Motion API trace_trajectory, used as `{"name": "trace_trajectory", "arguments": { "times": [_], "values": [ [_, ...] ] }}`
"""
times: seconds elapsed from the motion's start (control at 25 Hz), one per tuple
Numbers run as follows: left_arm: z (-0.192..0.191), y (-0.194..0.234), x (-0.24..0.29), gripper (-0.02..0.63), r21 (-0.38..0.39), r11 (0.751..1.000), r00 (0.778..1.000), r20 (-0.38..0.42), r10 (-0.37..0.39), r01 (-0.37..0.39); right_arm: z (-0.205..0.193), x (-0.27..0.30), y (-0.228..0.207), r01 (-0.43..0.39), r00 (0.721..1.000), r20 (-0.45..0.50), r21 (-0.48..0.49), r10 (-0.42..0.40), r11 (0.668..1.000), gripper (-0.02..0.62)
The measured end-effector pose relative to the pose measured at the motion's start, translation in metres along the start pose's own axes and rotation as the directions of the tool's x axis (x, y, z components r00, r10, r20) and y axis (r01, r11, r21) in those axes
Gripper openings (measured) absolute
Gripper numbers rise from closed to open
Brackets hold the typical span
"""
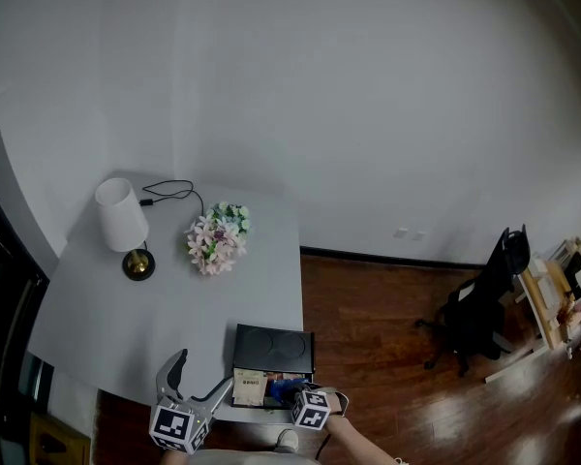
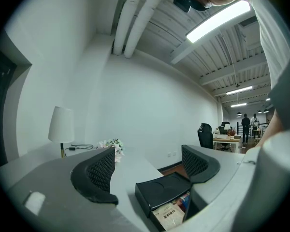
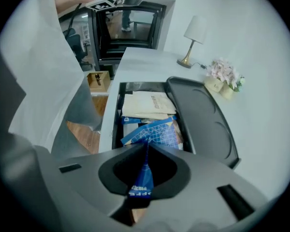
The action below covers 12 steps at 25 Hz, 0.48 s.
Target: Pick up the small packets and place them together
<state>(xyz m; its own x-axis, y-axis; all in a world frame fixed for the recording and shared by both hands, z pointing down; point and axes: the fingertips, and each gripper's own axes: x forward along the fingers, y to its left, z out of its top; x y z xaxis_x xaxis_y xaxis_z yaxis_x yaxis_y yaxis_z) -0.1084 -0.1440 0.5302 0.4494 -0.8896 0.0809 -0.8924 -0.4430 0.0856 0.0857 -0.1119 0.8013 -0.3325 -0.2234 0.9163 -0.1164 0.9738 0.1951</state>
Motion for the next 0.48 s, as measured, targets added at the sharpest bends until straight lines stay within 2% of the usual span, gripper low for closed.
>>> {"name": "trace_trajectory", "arguments": {
  "times": [0.12,0.28,0.4,0.48],
  "values": [
    [0.0,0.004,-0.003,0.43,-0.005,1.0,1.0,0.005,0.014,-0.014,0.024,-0.035,-0.007,0.046,0.994,0.099,0.042,-0.05,0.998,0.043],
    [0.0,0.009,-0.005,0.43,-0.005,1.0,1.0,0.005,0.025,-0.025,0.071,-0.064,-0.042,0.1,0.963,0.237,0.116,-0.125,0.988,0.041],
    [0.002,0.011,-0.007,0.43,0.0,0.999,0.999,0.003,0.032,-0.032,0.102,-0.058,-0.083,0.104,0.95,0.278,0.153,-0.143,0.983,0.04],
    [0.001,0.012,-0.01,0.43,-0.008,0.999,0.999,0.003,0.043,-0.043,0.115,-0.038,-0.103,0.089,0.956,0.266,0.141,-0.124,0.986,0.04]
  ]
}}
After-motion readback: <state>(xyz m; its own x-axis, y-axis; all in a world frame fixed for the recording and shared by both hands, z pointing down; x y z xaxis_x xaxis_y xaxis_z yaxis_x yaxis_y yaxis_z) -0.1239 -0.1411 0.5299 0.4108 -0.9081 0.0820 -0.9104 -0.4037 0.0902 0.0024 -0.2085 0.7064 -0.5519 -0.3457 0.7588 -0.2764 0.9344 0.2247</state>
